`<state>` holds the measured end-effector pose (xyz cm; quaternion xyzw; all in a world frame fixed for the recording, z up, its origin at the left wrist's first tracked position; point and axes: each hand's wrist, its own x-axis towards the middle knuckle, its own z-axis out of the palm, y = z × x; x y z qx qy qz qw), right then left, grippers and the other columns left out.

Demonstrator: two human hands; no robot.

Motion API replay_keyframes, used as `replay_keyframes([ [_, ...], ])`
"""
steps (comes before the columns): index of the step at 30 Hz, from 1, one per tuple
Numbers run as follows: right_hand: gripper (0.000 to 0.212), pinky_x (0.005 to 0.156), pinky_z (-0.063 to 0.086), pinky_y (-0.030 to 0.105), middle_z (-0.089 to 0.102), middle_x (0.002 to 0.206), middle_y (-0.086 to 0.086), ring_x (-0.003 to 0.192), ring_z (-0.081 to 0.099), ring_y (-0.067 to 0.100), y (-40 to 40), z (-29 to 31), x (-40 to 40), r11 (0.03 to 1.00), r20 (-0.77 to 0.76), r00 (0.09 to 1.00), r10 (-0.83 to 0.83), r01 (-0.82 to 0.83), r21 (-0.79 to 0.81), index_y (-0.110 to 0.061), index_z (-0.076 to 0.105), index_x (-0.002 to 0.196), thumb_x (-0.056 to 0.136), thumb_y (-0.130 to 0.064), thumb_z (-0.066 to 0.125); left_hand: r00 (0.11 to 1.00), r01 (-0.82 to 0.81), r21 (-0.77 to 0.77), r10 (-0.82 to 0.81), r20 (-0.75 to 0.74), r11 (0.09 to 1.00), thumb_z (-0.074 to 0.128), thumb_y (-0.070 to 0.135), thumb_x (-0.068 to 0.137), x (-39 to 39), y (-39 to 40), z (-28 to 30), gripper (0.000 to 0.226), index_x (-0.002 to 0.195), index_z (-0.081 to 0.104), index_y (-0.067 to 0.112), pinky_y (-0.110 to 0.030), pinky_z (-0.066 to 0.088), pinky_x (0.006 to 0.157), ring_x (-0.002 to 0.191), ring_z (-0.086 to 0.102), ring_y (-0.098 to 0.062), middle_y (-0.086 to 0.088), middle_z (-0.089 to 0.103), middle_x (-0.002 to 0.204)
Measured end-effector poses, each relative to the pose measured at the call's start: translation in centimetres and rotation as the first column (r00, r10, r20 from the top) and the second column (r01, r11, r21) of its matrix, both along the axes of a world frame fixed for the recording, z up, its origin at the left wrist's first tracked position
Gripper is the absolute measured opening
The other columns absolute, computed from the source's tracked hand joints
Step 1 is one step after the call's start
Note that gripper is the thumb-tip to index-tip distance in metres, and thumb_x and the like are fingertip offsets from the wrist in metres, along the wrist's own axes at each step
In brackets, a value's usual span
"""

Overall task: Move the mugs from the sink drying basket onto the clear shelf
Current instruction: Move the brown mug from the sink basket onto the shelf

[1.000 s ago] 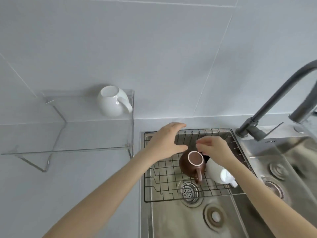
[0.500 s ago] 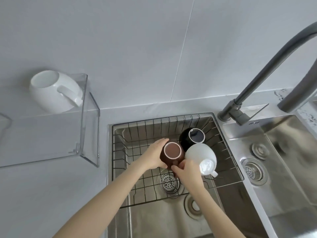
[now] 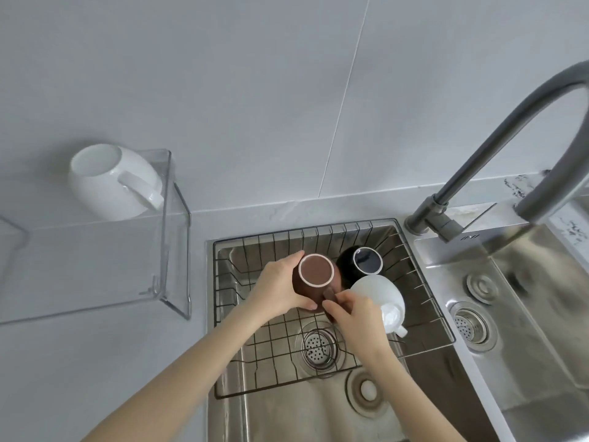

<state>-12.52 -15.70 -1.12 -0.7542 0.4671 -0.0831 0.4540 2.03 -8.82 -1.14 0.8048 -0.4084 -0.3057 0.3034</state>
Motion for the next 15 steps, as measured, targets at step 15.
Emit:
replay_keyframes([
  [15, 0.012, 0.059, 0.046, 0.017, 0.069, 0.066, 0.004, 0.062, 0.06, 0.014, 9.5, 17.0, 12.7, 0.918, 0.376, 0.839, 0.393, -0.341, -0.201, -0.009, 0.07, 0.081, 0.08, -0.02, 0.066, 0.857, -0.352, -0.408, 0.465, 0.222, 0.843, 0.087, 0.03, 0.046, 8.9, 15.9, 17.7, 0.078, 0.116, 0.053, 0.022, -0.018, 0.046, 0.081, 0.092, 0.06, -0.012, 0.008, 0.067, 0.1],
])
